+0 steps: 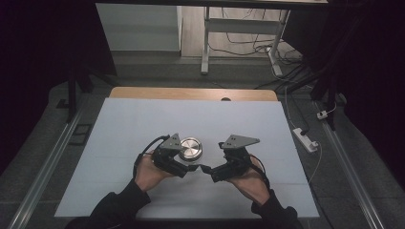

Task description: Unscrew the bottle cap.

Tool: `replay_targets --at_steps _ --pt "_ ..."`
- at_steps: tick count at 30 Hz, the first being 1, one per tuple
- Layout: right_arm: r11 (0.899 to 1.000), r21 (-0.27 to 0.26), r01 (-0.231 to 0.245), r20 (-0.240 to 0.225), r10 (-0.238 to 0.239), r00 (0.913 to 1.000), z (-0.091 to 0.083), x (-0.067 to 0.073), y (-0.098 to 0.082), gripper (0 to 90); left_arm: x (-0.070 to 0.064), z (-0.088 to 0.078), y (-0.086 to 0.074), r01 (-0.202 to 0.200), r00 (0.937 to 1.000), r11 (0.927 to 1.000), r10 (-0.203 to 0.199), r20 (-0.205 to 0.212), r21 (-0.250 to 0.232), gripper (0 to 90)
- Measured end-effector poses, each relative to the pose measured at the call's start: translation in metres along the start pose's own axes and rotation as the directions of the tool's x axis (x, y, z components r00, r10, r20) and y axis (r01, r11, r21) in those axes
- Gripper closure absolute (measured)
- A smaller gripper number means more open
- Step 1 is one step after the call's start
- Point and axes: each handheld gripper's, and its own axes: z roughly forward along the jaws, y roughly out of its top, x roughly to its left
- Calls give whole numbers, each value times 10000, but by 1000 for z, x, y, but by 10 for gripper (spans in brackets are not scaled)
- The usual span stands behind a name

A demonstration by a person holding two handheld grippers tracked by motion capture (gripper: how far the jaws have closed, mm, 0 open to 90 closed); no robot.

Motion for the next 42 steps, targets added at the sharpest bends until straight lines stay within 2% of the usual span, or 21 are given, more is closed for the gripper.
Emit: replay_targets --at_steps 6,12,20,25,27,30,33,36,38,39,40,42 --pt "9999 49 138 -163 -137 9998 9 4 12 0 0 1 0 -52 10000 9999 52 -15 89 155" --pt "9994 17 333 -306 -332 9990 25 11 26 0 -2 1 -1 -81 10000 9999 82 -30 125 155" --pt "9983 133 572 -46 -572 9984 42 17 33 0 -3 2 0 -60 10000 9999 60 18 159 155" --pt "9972 45 751 0 -751 9972 47 17 33 86 -2 3 0 -34 10000 9999 33 75 156 155" --pt "9964 -8 844 -285 -844 9960 48 17 32 177 -2 3 0 33 9999 9999 -35 105 153 155" --pt "9942 -69 1076 -327 -1078 9936 47 18 32 181 -2 3 0 5 9999 9999 -7 148 169 155" --pt "9935 -80 1133 -718 -1136 9909 47 16 33 182 -1 1 0 -114 9995 9998 109 298 186 155" --pt "9912 -120 1316 -1515 -1319 9796 45 8 34 182 0 0 0 -331 9975 9993 321 637 153 155" --pt "9892 -206 1450 -2217 -1460 9641 44 2 33 182 0 0 -1 -396 9947 9992 392 948 22 155" --pt "9892 -206 1450 -2217 -1460 9641 44 2 33 182 -1 0 -1 -464 9929 9989 458 1098 32 155" --pt "9837 -266 1778 -2907 -1778 9402 43 -4 32 182 -1 0 0 -587 9912 9983 576 1196 57 155" --pt "9770 -348 2106 -3621 -2087 9085 44 -10 32 182 -2 0 0 -756 9872 9971 734 1416 100 155"
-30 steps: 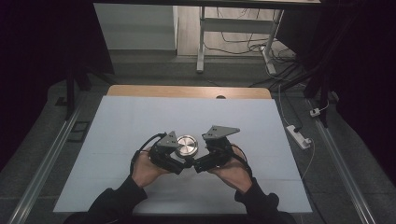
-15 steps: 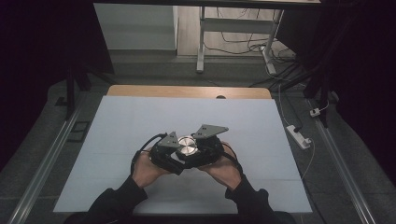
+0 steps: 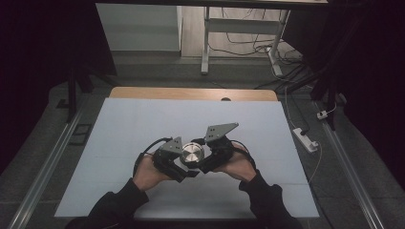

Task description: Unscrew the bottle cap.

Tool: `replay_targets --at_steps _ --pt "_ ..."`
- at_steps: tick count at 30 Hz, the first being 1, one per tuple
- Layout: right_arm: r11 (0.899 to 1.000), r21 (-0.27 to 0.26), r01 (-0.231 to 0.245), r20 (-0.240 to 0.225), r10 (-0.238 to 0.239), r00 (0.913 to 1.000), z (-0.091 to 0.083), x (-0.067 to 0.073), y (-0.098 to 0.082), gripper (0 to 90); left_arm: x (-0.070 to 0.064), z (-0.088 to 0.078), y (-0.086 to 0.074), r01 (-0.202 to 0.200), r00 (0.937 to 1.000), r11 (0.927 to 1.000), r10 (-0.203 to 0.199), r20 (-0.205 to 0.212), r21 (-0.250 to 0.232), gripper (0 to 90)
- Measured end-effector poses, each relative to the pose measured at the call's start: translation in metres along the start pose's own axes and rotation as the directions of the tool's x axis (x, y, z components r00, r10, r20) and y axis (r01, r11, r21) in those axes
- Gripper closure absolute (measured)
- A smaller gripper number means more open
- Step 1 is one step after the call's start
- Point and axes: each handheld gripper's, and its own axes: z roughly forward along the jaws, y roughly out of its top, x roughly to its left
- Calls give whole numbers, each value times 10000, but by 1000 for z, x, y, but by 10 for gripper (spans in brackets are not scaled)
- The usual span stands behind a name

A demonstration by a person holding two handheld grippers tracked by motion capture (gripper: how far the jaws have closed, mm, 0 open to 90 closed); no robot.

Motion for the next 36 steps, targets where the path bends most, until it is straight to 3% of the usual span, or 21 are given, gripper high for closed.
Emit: replay_targets --at_steps 3,5,7,8,9,10,11,12,13,15,17,18,24,26,28,31,32,33,34,35,36 --pt "9988 -29 488 -1097 -488 9928 -1 -9 -2 180 -2 1 0 -169 9995 9998 168 252 48 155" --pt "9992 46 388 -1159 -380 9925 -1 -10 -2 151 -1 2 0 -107 9998 9999 107 155 26 154" --pt "9996 247 155 -570 -140 9983 -2 -8 1 52 -1 1 0 -69 9999 10000 69 102 10 154" --pt "9996 247 155 -570 -140 9983 -2 -8 1 52 0 1 -1 40 10000 10000 -40 -4 -40 154" --pt "9995 305 -99 178 94 9998 -6 -4 4 9 0 0 -1 139 9998 9999 -140 -136 -49 155" --pt "9995 305 -99 178 94 9998 -6 -4 4 9 2 -2 -2 229 9994 9997 -231 -247 -58 155" --pt "9981 215 -570 891 549 9945 -11 -2 8 6 3 -3 -2 353 9985 9993 -357 -403 -107 155" --pt "9961 156 -864 1247 838 9887 -12 -1 9 5 3 -4 -3 504 9969 9987 -510 -601 -118 155" --pt "9961 156 -864 1247 838 9887 -12 -1 9 5 4 -5 -3 589 9950 9982 -595 -804 -98 155" --pt "9937 226 -1096 2249 1018 9691 -11 7 12 1 5 -6 -5 911 9881 9957 -924 -1230 -162 155" --pt "9936 150 -1123 2405 1054 9649 -9 9 13 1 5 -6 -5 993 9862 9949 -1007 -1316 -172 155" --pt "9922 64 -1241 2736 1177 9546 -4 14 15 10 5 -6 -5 1089 9844 9938 -1108 -1364 -217 155" --pt "9955 70 -944 3322 867 9392 12 25 15 112 2 -5 -3 1129 9822 9935 -1141 -1489 -161 155" --pt "9964 15 -845 3290 793 9410 12 26 16 182 1 -5 -2 1102 9825 9937 -1121 -1488 -206 154" --pt "9965 7 -836 3243 789 9427 12 26 15 184 1 -6 -1 1040 9847 9944 -1056 -1383 -185 155" --pt "9968 -11 -797 2568 773 9634 5 21 14 197 2 -6 -2 863 9899 9961 -876 -1114 -167 155" --pt "9968 -11 -797 2568 773 9634 5 21 14 197 2 -7 -1 779 9930 9969 -788 -882 -134 155" --pt "9981 -72 -604 1911 607 9797 1 15 11 197 3 -7 -2 671 9951 9977 -679 -722 -132 155" --pt "9989 -64 -466 1569 470 9865 -1 13 10 197 2 -7 -2 475 9982 9988 -480 -370 -128 155" --pt "9994 -89 -347 1213 356 9920 -2 10 9 197 2 -7 -2 475 9982 9988 -480 -370 -128 155" --pt "9997 -104 -242 857 250 9960 -5 8 8 198 2 -6 -2 228 9997 9996 -227 50 -145 155"
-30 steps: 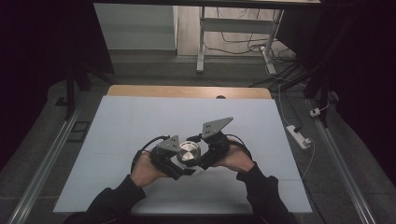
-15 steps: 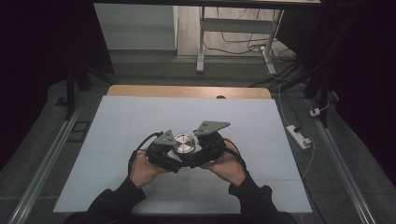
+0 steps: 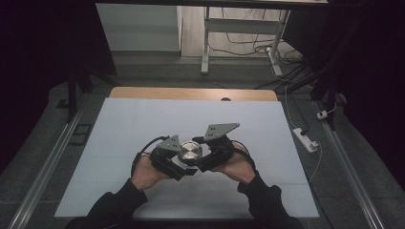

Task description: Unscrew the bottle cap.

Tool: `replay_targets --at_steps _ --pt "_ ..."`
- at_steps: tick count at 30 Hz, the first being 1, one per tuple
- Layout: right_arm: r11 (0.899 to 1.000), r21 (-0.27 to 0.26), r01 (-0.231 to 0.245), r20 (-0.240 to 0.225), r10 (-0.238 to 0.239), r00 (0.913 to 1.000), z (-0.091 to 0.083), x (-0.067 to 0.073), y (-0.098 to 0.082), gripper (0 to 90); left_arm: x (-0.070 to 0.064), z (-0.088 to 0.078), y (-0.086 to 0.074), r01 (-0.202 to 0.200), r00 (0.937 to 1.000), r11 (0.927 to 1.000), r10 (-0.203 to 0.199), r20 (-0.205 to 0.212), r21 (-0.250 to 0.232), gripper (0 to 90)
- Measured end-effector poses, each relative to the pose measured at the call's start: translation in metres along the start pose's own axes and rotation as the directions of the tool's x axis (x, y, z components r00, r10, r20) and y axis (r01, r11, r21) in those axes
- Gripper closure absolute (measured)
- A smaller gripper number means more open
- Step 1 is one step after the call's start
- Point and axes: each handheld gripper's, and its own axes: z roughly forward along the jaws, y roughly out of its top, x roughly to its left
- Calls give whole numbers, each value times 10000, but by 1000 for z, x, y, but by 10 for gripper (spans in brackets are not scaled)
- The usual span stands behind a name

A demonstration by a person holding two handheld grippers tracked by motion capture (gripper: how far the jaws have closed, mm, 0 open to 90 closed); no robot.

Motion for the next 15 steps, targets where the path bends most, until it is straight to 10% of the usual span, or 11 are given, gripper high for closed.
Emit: replay_targets --at_steps 6,15 --pt "9964 -326 779 -1642 -822 9830 -7 -9 -8 193 -3 2 1 -565 9965 9984 564 613 -5 154" --pt "9963 -321 -791 170 797 9967 -22 0 10 19 -1 -3 1 307 9963 9991 -330 -791 -303 155"
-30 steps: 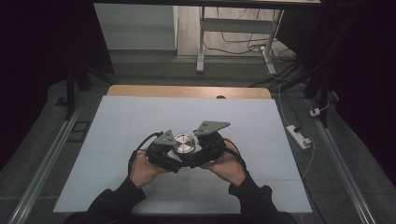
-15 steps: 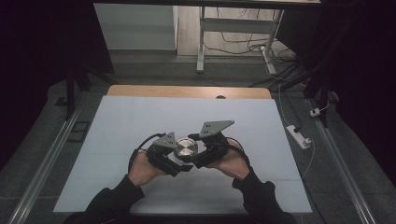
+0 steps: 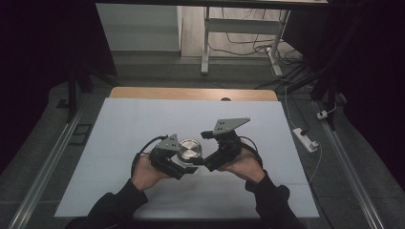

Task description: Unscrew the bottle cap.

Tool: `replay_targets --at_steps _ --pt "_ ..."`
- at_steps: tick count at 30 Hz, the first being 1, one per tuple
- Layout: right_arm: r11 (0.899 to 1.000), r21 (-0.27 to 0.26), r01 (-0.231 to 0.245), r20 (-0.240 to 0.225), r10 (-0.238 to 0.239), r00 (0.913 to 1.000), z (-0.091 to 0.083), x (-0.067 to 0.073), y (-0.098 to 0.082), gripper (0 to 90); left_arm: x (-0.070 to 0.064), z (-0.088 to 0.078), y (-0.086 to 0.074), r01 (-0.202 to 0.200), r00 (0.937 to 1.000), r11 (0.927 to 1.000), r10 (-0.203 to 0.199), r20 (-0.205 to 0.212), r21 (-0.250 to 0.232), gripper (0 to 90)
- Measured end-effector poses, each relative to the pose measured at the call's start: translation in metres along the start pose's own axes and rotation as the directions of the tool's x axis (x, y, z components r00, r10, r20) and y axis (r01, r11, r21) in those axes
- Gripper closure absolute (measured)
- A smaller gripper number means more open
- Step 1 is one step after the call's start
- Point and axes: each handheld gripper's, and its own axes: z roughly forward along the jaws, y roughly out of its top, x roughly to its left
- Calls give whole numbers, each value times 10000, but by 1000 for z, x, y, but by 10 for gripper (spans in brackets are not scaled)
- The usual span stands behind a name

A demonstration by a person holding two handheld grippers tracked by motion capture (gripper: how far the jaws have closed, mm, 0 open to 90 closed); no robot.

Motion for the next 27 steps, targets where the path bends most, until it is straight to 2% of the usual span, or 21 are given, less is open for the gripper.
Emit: replay_targets --at_steps 1,2,3,4,5,6,7,8,10,11,14,15,16,20,22,23,24,25,26,27 --pt "10000 0 0 0 0 10000 0 0 0 19 0 0 0 112 9999 9999 -112 -109 -14 155" --pt "9998 168 -109 493 101 9987 4 3 1 19 1 -1 0 210 9996 9998 -211 -209 -47 155" --pt "9995 286 -106 1169 72 9931 12 10 1 38 0 -1 0 241 9991 9997 -241 -338 -9 155" --pt "9995 286 -106 1169 72 9931 12 10 1 38 -1 -1 1 314 9985 9995 -314 -439 -7 155" --pt "9999 127 -115 1539 94 9880 20 15 0 61 -1 -1 1 307 9982 9995 -304 -520 47 155" --pt "9999 127 -115 1539 94 9880 20 15 0 61 -2 -1 2 308 9979 9995 -304 -577 62 155" --pt "9998 100 -167 1621 149 9867 23 17 -1 81 -3 -1 2 336 9977 9994 -333 -597 49 155" --pt "9997 248 -51 1969 1 9804 28 20 -2 119 -3 0 2 340 9977 9994 -336 -588 55 155" --pt "9997 247 32 2080 -83 9781 29 21 -3 149 -4 -1 3 244 9983 9996 -238 -536 107 155" --pt "9997 252 48 1876 -95 9822 30 21 -4 180 -4 -1 3 215 9984 9997 -209 -526 111 155" --pt "9991 337 262 1571 -312 9871 29 19 -5 183 -4 -1 3 56 9995 9998 -50 -322 189 155" --pt "9989 372 298 1372 -347 9899 28 18 -5 183 -3 -1 2 -74 9999 9998 73 85 160 155" --pt "9987 369 348 1128 -388 9929 27 17 -5 183 -3 -1 2 -74 9999 9998 73 85 160 155" --pt "9979 192 624 -161 -621 9979 22 8 -8 184 -1 -3 2 -425 9949 9991 416 914 75 155" --pt "9970 62 776 -750 -769 9942 20 5 -10 184 -1 -3 2 -555 9900 9984 542 1302 60 155" --pt "9970 62 776 -750 -769 9942 20 5 -10 184 -1 -4 2 -710 9872 9974 689 1436 94 155" --pt "9947 27 1033 -1174 -1022 9878 18 3 -11 185 -2 -4 2 -837 9839 9964 806 1593 126 155" --pt "9947 27 1033 -1174 -1022 9878 18 3 -11 185 -2 -4 3 -968 9801 9952 928 1752 148 155" --pt "9909 -101 1340 -1624 -1339 9776 17 2 -12 184 -2 -4 3 -1069 9760 9942 1021 1921 148 155" --pt "9882 -116 1526 -1778 -1522 9722 16 3 -13 185 -3 -4 3 -1180 9721 9929 1127 2057 134 155"
